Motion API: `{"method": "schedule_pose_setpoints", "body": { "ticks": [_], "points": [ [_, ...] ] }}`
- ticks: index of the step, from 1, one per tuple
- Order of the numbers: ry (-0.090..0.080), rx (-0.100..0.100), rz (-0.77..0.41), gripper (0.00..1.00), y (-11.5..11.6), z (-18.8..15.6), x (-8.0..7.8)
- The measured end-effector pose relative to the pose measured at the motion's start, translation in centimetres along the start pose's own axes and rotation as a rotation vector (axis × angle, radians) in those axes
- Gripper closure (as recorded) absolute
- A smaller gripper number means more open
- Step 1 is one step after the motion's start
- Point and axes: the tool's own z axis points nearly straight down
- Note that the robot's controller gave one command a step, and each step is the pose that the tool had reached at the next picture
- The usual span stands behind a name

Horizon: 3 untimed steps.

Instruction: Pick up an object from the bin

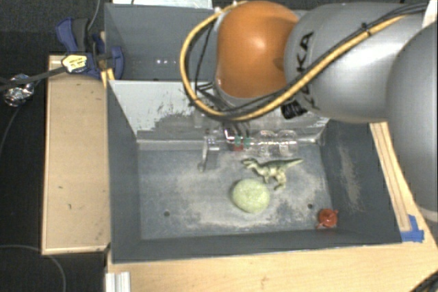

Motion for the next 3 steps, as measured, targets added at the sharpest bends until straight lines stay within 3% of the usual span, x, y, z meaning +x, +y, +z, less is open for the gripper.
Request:
{"method": "schedule_pose_setpoints", "body": {
  "ticks": [1, 2, 3],
  "points": [
    [0.001, -0.002, 0.011, 0.0, -3.4, 2.1, 0.2],
    [0.001, 0.0, 0.006, 0.0, -9.4, 3.2, 2.2],
    [-0.007, 0.004, 0.036, 0.0, -10.6, 7.4, 2.1]
  ]
}}
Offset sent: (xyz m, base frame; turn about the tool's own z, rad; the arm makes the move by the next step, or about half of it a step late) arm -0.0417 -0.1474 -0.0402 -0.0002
